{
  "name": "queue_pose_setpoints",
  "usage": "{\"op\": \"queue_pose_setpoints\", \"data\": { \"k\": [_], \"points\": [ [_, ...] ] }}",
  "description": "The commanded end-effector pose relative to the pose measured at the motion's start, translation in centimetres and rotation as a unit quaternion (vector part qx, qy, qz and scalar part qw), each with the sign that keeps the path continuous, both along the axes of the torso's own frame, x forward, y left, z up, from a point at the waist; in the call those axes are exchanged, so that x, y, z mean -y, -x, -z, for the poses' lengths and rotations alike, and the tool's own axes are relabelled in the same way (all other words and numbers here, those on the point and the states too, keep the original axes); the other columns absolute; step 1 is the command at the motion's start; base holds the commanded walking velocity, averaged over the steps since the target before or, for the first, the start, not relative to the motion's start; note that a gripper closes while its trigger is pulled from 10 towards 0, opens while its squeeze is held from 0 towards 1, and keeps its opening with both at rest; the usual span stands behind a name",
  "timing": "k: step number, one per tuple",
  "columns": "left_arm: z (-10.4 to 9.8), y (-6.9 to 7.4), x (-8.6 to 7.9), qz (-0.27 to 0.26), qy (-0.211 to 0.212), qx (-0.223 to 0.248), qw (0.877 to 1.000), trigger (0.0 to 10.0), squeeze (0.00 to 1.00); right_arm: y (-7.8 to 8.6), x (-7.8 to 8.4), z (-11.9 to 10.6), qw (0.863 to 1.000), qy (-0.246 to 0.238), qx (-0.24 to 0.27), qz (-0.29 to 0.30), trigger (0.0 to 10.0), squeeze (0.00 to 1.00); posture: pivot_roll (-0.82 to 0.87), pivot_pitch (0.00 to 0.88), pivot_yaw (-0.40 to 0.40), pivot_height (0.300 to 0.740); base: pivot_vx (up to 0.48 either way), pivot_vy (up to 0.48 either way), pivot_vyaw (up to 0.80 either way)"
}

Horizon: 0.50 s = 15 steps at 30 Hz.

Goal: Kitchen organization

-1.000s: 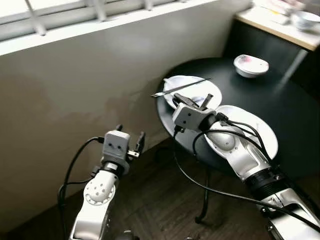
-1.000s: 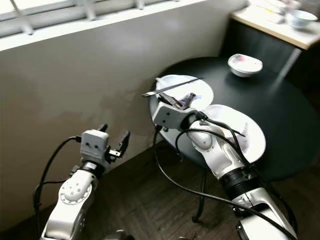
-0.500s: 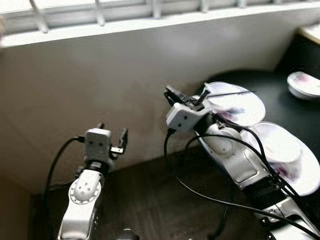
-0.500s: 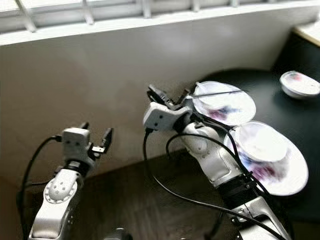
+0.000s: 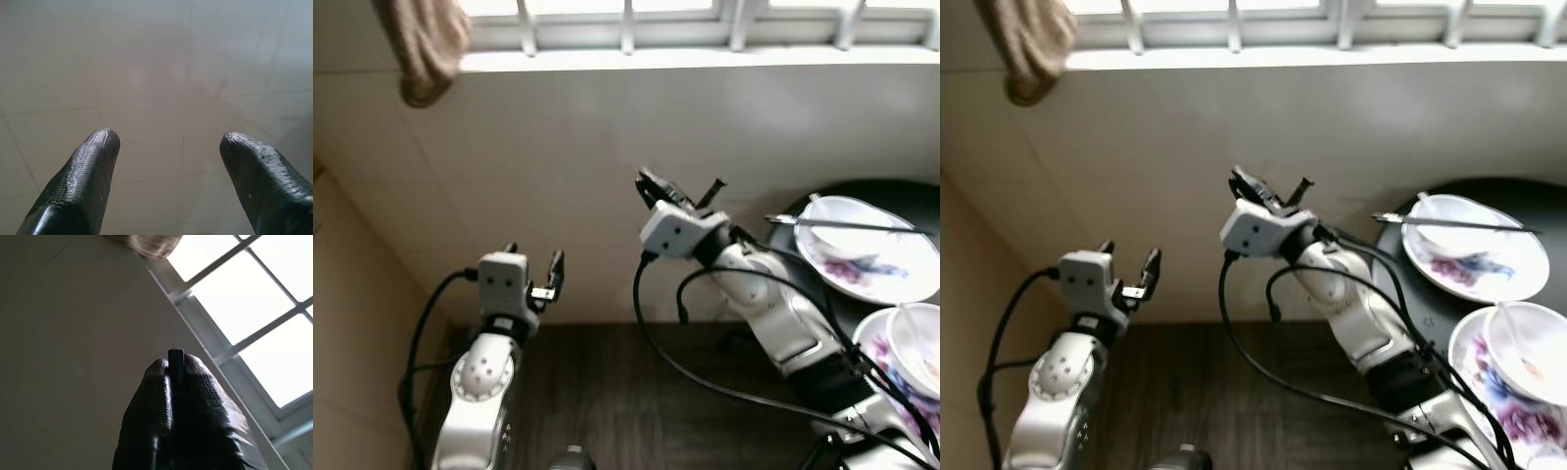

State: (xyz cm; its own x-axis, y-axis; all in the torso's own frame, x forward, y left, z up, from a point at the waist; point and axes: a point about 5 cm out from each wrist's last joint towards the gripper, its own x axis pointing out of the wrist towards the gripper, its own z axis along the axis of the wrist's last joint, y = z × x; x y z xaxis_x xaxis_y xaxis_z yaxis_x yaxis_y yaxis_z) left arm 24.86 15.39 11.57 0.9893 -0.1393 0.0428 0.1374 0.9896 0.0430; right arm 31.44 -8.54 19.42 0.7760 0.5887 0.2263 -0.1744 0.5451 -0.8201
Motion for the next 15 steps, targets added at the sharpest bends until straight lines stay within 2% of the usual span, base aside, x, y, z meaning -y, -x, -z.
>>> {"op": "queue_pose_setpoints", "data": {
  "k": [1, 4, 6, 12, 15],
  "points": [
    [-0.2, 0.0, -0.6, -0.01, -0.001, -0.002, 1.0, 10.0, 0.0, 0.0, -0.4, -0.2, 1.0, -0.02, -0.011, -0.005, 10.0, 0.0, 0.02, 0.006, -0.036, 0.74, 0.0, 0.472, 0.8],
    [-0.1, 0.0, -0.6, -0.007, -0.004, 0.0, 1.0, 10.0, 0.0, 0.1, -0.6, 0.1, 0.997, -0.058, -0.044, -0.012, 10.0, 0.0, 0.03, 0.0, -0.039, 0.74, 0.0, 0.472, 0.8],
    [-0.1, 0.0, -0.6, -0.006, -0.006, 0.0, 1.0, 10.0, 0.0, 0.0, -0.5, 0.4, 0.993, -0.092, -0.073, -0.005, 10.0, 0.0, 0.03, 0.0, -0.037, 0.74, 0.0, 0.472, 0.0],
    [-0.2, -0.1, -0.6, -0.005, -0.008, 0.001, 1.0, 10.0, 0.0, -0.1, -0.2, 1.4, 0.983, -0.133, -0.125, 0.006, 10.0, 0.0, 0.03, 0.005, -0.036, 0.74, 0.0, 0.471, 0.0],
    [-0.5, -0.1, -0.7, -0.009, -0.011, 0.01, 1.0, 10.0, 0.0, -0.1, 0.0, 2.0, 0.975, -0.158, -0.159, 0.008, 10.0, 0.0, 0.03, 0.011, -0.035, 0.74, 0.0, 0.112, 0.0]
  ]
}}
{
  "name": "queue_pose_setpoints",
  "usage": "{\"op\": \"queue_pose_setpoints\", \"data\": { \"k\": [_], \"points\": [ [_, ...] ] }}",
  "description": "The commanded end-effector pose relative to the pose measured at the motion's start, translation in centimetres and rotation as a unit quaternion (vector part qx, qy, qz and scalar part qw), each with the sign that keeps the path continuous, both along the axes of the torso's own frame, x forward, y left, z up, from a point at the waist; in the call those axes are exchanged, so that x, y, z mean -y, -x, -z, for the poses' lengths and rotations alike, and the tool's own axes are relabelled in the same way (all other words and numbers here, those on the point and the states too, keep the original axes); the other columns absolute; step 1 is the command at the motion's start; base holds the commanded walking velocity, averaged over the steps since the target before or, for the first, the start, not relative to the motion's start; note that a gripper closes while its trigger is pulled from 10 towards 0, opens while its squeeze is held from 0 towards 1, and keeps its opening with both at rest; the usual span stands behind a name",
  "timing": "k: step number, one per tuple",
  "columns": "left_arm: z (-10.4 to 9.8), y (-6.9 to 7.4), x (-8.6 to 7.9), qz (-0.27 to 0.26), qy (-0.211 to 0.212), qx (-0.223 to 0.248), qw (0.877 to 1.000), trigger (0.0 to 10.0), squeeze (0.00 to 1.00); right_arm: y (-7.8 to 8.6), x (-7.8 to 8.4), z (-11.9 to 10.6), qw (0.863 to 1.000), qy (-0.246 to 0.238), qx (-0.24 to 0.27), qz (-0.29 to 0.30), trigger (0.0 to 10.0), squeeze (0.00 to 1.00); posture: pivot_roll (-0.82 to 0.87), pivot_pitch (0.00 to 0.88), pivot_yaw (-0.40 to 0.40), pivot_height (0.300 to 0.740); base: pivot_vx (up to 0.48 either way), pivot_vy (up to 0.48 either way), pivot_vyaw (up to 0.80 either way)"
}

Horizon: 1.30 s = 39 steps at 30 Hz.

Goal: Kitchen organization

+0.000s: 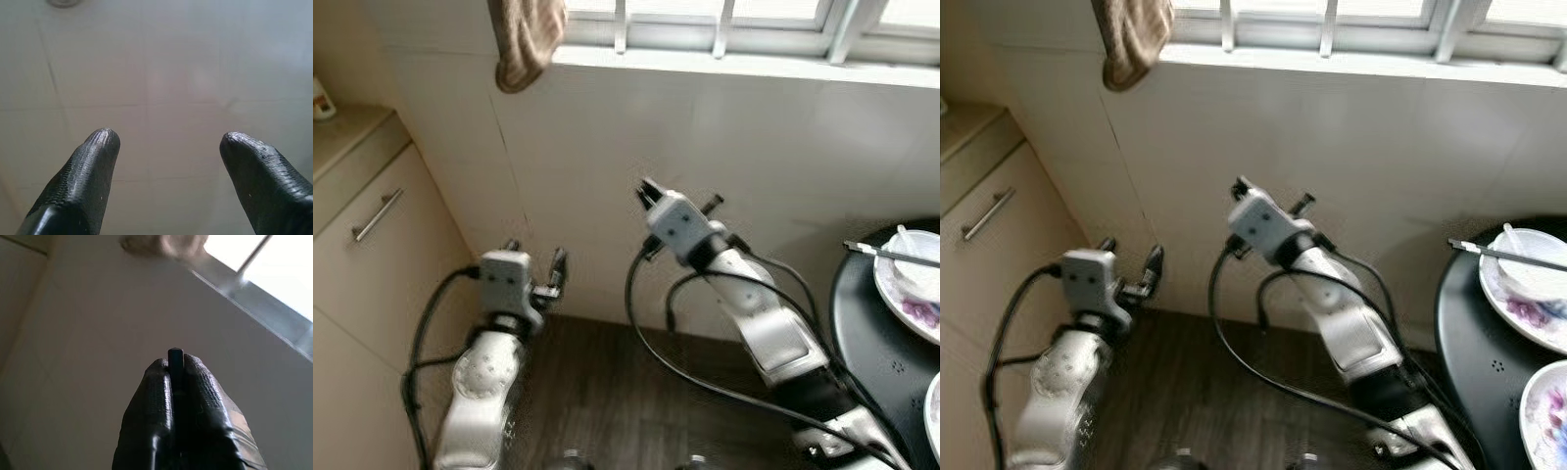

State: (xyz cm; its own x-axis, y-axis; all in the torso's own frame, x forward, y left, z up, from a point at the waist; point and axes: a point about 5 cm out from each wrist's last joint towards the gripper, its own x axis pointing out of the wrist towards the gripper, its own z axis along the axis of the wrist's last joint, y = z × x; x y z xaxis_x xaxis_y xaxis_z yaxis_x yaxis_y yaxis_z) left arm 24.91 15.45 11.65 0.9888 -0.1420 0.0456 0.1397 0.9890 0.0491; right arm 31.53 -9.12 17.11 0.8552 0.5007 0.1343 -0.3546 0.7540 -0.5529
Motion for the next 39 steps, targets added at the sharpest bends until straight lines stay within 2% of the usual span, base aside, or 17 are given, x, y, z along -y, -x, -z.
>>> {"op": "queue_pose_setpoints", "data": {
  "k": [1, 2, 6, 9, 12, 14, 18, 26, 31, 36, 39],
  "points": [
    [-0.4, 0.0, -0.7, -0.01, -0.012, 0.01, 1.0, 10.0, 0.0, 0.0, -0.5, -0.1, 0.999, -0.028, -0.021, -0.009, 10.0, 0.0, 0.03, 0.011, -0.035, 0.74, 0.0, 0.0, 0.0],
    [-0.5, 0.0, -0.7, -0.01, -0.016, 0.012, 1.0, 10.0, 0.0, 0.1, -0.2, 0.5, 0.998, -0.036, -0.046, -0.004, 10.0, 0.0, 0.04, 0.013, -0.04, 0.74, 0.0, 0.0, 0.0],
    [-0.7, 0.0, -0.8, -0.012, -0.024, 0.017, 0.999, 10.0, 0.0, 0.3, 0.3, 1.4, 0.997, -0.018, -0.072, 0.01, 10.0, 0.0, 0.04, 0.014, -0.041, 0.74, 0.0, 0.0, 0.0],
    [-0.9, 0.0, -1.1, -0.018, -0.033, 0.022, 0.999, 10.0, 0.0, 1.1, 1.0, 2.4, 0.994, -0.008, -0.108, 0.022, 10.0, 0.0, 0.04, 0.022, -0.05, 0.74, 0.0, 0.0, 0.0],
    [-0.9, 0.0, -1.5, -0.031, -0.053, 0.021, 0.998, 10.0, 0.0, 2.2, 1.7, 3.7, 0.987, -0.027, -0.157, 0.038, 10.0, 0.0, 0.04, 0.022, -0.05, 0.74, 0.0, 0.0, 0.0],
    [-0.9, 0.0, -1.6, -0.033, -0.055, 0.022, 0.998, 10.0, 0.0, 2.4, 1.8, 3.9, 0.985, -0.033, -0.165, 0.042, 10.0, 0.0, 0.04, 0.022, -0.05, 0.74, 0.0, 0.0, 0.0],
    [-1.2, 0.2, -1.8, -0.039, -0.086, 0.029, 0.995, 10.0, 0.0, 4.3, 3.0, 5.3, 0.975, -0.043, -0.204, 0.075, 10.0, 0.0, 0.04, 0.03, -0.05, 0.74, 0.0, 0.0, 0.0],
    [-1.3, 0.4, -0.5, -0.009, -0.117, 0.047, 0.992, 10.0, 0.0, 4.1, 3.4, 4.5, 0.977, -0.06, -0.179, 0.098, 10.0, 0.0, 0.03, 0.026, -0.035, 0.74, 0.0, 0.0, 0.0],
    [-1.1, 0.5, -0.4, -0.001, -0.114, 0.038, 0.993, 10.0, 0.0, 3.8, 3.3, 3.8, 0.98, -0.067, -0.158, 0.102, 10.0, 0.0, 0.03, 0.028, -0.031, 0.74, 0.0, 0.0, 0.0],
    [-1.1, 0.5, -0.4, 0.002, -0.108, 0.037, 0.993, 10.0, 0.0, 3.9, 3.3, 3.7, 0.981, -0.064, -0.153, 0.101, 10.0, 0.0, 0.03, 0.03, -0.032, 0.74, 0.0, 0.0, 0.0],
    [-1.3, 0.5, -0.2, 0.013, -0.109, 0.043, 0.993, 10.0, 0.0, 3.7, 3.0, 3.6, 0.985, -0.038, -0.138, 0.095, 10.0, 0.0, 0.03, 0.03, -0.032, 0.74, 0.0, 0.0, 0.8]
  ]
}}
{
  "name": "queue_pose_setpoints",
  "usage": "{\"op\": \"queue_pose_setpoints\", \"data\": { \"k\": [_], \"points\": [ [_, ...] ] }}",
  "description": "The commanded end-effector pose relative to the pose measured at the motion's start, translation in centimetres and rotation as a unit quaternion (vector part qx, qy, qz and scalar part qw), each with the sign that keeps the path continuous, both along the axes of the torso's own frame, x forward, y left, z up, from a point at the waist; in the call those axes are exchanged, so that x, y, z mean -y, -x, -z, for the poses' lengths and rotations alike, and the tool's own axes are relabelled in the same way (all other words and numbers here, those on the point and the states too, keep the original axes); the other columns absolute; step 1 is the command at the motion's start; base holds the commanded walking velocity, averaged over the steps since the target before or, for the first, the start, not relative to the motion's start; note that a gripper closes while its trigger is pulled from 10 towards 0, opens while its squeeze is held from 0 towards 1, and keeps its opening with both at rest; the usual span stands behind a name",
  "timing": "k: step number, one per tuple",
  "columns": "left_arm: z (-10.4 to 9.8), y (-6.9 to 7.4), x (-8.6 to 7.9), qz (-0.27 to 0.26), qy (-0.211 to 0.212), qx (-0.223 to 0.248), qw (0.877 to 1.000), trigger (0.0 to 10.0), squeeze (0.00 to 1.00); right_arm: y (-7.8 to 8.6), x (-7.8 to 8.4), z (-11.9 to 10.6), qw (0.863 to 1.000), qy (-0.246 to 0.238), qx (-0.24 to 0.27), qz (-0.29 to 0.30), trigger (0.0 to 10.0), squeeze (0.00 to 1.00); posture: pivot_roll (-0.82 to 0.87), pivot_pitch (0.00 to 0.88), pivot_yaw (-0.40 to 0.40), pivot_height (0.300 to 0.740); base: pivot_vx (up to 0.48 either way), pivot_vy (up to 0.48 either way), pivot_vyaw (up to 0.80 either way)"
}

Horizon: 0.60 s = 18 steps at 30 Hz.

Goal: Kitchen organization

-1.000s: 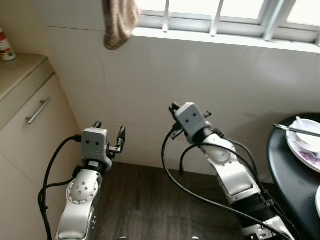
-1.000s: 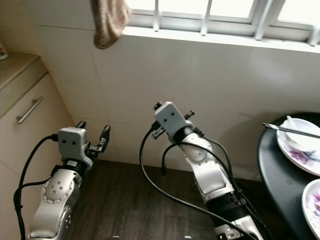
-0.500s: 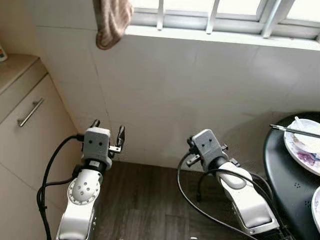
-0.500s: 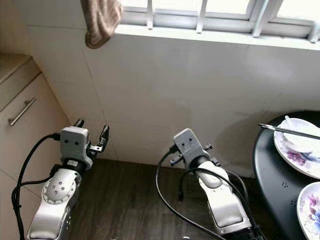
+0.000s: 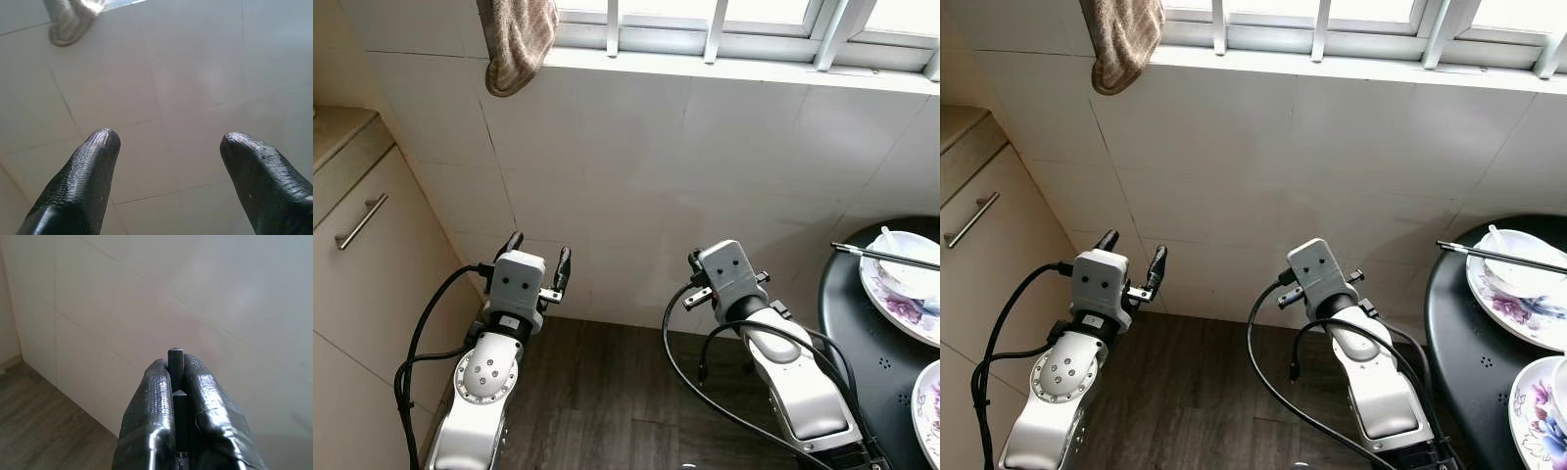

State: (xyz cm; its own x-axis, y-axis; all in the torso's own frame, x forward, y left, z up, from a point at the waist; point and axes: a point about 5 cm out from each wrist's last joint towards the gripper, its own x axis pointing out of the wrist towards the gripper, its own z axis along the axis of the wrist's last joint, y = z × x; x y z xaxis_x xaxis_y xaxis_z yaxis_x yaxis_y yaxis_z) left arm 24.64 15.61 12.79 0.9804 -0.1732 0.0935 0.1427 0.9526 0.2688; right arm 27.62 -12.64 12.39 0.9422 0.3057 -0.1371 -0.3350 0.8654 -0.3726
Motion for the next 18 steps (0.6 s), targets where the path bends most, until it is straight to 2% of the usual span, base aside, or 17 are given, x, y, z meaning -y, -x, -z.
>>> {"op": "queue_pose_setpoints", "data": {
  "k": [1, 8, 18],
  "points": [
    [-0.2, 0.3, 0.1, 0.01, -0.002, 0.005, 1.0, 10.0, 0.0, -0.2, -0.7, -1.2, 0.999, 0.003, 0.033, -0.015, 10.0, 0.0, 0.03, 0.031, -0.029, 0.74, 0.0, 0.0, 0.8],
    [-0.7, 0.3, 0.0, 0.013, 0.01, 0.016, 1.0, 10.0, 0.0, 0.1, -1.6, -2.2, 0.995, 0.027, 0.079, -0.053, 10.0, 0.0, 0.03, 0.035, -0.029, 0.74, 0.0, 0.0, 0.8],
    [-1.3, 0.1, -0.2, 0.004, 0.015, 0.034, 0.999, 10.0, 0.0, 0.2, -2.1, -2.4, 0.991, 0.038, 0.107, -0.071, 10.0, 0.0, 0.04, 0.018, -0.032, 0.74, 0.0, 0.0, 0.8]
  ]
}}
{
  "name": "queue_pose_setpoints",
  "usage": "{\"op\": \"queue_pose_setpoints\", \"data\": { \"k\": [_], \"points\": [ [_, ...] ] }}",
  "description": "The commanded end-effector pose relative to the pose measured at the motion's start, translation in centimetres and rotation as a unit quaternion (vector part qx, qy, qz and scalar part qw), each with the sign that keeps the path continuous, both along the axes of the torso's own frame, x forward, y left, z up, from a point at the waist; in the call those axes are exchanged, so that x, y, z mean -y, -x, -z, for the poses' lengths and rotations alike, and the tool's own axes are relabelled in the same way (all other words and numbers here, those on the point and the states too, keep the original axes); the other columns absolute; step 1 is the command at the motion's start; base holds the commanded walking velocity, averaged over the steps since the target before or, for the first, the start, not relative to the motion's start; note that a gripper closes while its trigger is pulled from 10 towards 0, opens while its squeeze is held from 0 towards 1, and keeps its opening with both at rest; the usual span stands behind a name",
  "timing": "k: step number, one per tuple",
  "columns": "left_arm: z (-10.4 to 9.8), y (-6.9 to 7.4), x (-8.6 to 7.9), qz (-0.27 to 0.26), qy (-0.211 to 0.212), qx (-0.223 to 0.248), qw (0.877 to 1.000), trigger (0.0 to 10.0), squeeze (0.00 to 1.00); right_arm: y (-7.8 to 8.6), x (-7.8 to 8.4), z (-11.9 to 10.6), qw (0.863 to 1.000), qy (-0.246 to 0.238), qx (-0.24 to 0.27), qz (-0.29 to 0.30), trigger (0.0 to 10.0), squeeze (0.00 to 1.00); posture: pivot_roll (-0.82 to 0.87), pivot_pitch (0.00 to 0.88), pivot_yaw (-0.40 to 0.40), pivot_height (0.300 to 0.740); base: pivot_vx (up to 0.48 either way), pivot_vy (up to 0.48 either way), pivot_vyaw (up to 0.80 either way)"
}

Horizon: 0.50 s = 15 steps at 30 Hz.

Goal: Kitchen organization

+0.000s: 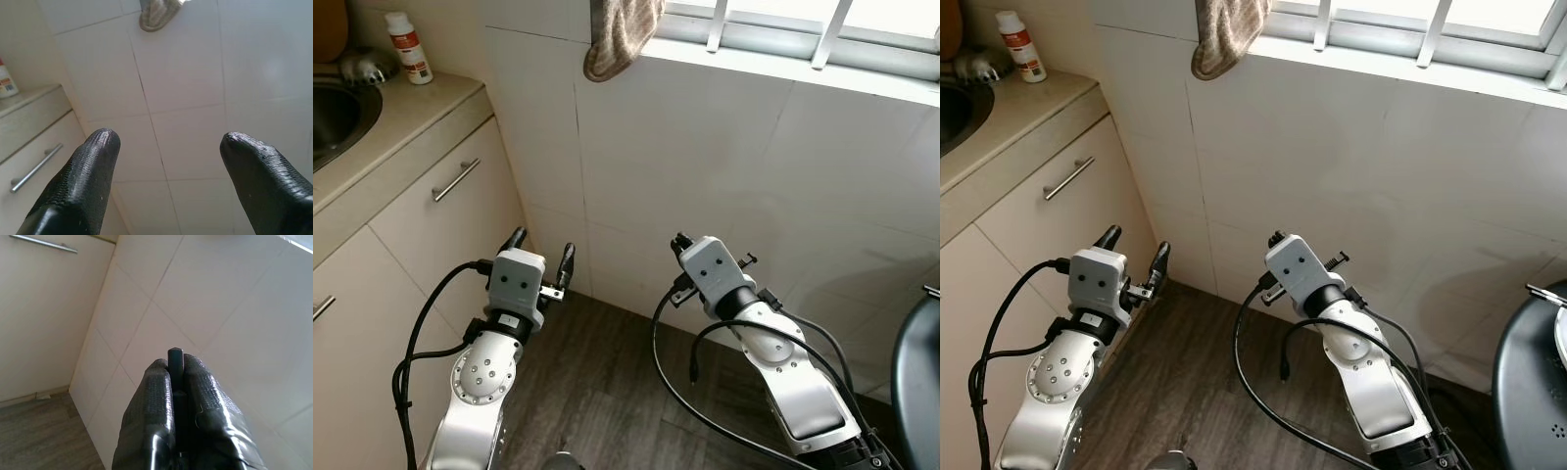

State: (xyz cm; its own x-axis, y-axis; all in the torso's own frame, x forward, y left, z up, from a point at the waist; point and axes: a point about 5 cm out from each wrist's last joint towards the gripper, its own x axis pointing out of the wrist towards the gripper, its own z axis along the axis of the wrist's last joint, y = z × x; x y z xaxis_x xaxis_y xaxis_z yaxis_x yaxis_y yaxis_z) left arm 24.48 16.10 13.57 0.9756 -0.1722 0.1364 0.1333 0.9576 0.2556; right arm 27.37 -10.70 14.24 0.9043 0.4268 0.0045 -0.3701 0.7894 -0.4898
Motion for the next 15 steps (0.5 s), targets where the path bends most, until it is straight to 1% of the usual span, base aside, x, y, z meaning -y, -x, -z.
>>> {"op": "queue_pose_setpoints", "data": {
  "k": [1, 4, 5, 7, 9, 15],
  "points": [
    [-0.6, -0.1, 0.2, 0.002, 0.006, 0.019, 1.0, 10.0, 0.0, -0.1, -0.2, -0.7, 1.0, 0.004, 0.022, -0.004, 10.0, 0.0, 0.04, 0.012, -0.031, 0.74, 0.0, 0.0, 0.8],
    [-0.9, -0.2, 0.2, -0.001, 0.009, 0.028, 1.0, 10.0, 0.0, -0.1, -0.2, -0.9, 0.999, 0.001, 0.034, -0.003, 10.0, 0.0, 0.03, 0.008, -0.029, 0.74, 0.0, 0.0, 0.8],
    [-0.9, -0.2, 0.1, -0.003, 0.005, 0.032, 0.999, 10.0, 0.0, -0.2, -0.2, -1.2, 0.999, 0.002, 0.045, 0.0, 10.0, 0.0, 0.03, 0.0, -0.026, 0.74, 0.0, 0.0, 0.8],
    [-0.9, -0.2, 0.1, -0.003, 0.004, 0.033, 0.999, 10.0, 0.0, -0.2, -0.2, -1.3, 0.999, 0.001, 0.05, 0.0, 10.0, 0.0, 0.03, 0.0, -0.026, 0.74, 0.0, 0.0, 0.8],
    [-0.9, -0.2, 0.2, 0.001, 0.006, 0.033, 0.999, 10.0, 0.0, -0.3, -0.2, -1.7, 0.998, -0.002, 0.067, 0.002, 10.0, 0.0, 0.03, 0.0, -0.024, 0.74, 0.0, 0.0, 0.8],
    [-0.8, -0.1, 0.2, 0.002, 0.003, 0.034, 0.999, 10.0, 0.0, -0.3, -0.3, -1.7, 0.997, -0.001, 0.078, 0.003, 10.0, 0.0, 0.04, 0.0, -0.021, 0.74, 0.0, 0.0, 0.8]
  ]
}}
